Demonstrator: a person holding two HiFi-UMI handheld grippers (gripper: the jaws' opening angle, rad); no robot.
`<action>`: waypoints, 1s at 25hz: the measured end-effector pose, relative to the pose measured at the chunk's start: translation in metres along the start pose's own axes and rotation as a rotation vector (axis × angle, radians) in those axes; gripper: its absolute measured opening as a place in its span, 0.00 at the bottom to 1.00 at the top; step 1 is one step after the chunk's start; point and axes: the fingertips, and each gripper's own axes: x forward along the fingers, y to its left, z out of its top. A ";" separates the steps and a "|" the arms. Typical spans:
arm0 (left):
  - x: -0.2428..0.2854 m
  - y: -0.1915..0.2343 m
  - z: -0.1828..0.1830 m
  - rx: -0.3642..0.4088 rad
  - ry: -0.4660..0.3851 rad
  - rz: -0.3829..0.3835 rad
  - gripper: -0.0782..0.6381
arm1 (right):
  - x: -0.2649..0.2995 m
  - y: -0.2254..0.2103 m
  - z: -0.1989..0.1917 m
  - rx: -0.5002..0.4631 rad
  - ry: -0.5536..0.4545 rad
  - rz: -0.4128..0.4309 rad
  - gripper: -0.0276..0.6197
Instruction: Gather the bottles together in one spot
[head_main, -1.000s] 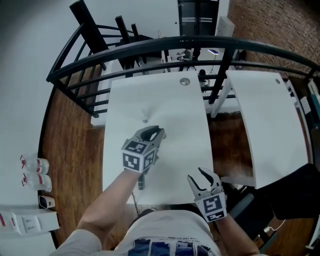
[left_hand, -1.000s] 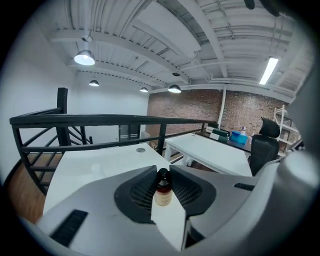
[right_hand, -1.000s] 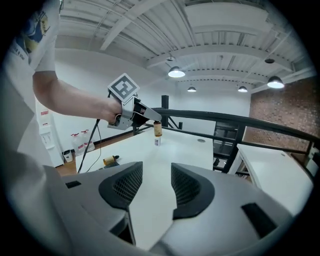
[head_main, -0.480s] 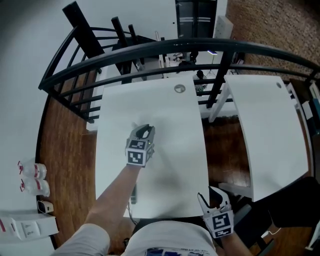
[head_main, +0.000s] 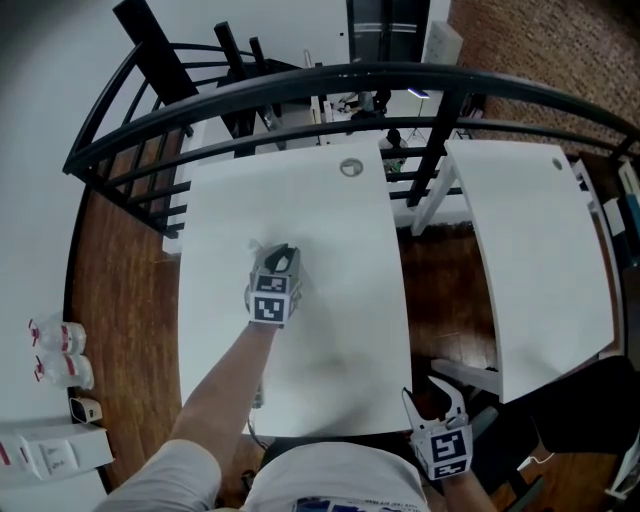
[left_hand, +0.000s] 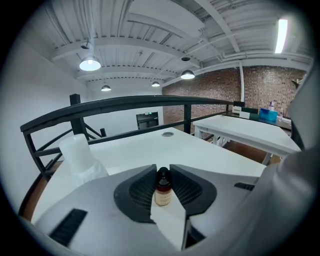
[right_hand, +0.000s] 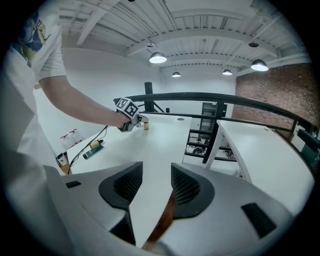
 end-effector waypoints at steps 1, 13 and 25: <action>0.001 0.002 -0.001 0.000 -0.003 0.003 0.22 | 0.000 0.001 0.000 0.000 0.001 0.001 0.36; -0.027 -0.006 0.017 0.081 -0.048 0.013 0.34 | 0.001 0.012 0.007 -0.041 -0.012 0.016 0.36; -0.245 -0.018 0.042 -0.039 -0.185 -0.017 0.34 | -0.014 0.101 0.055 -0.114 -0.123 0.100 0.36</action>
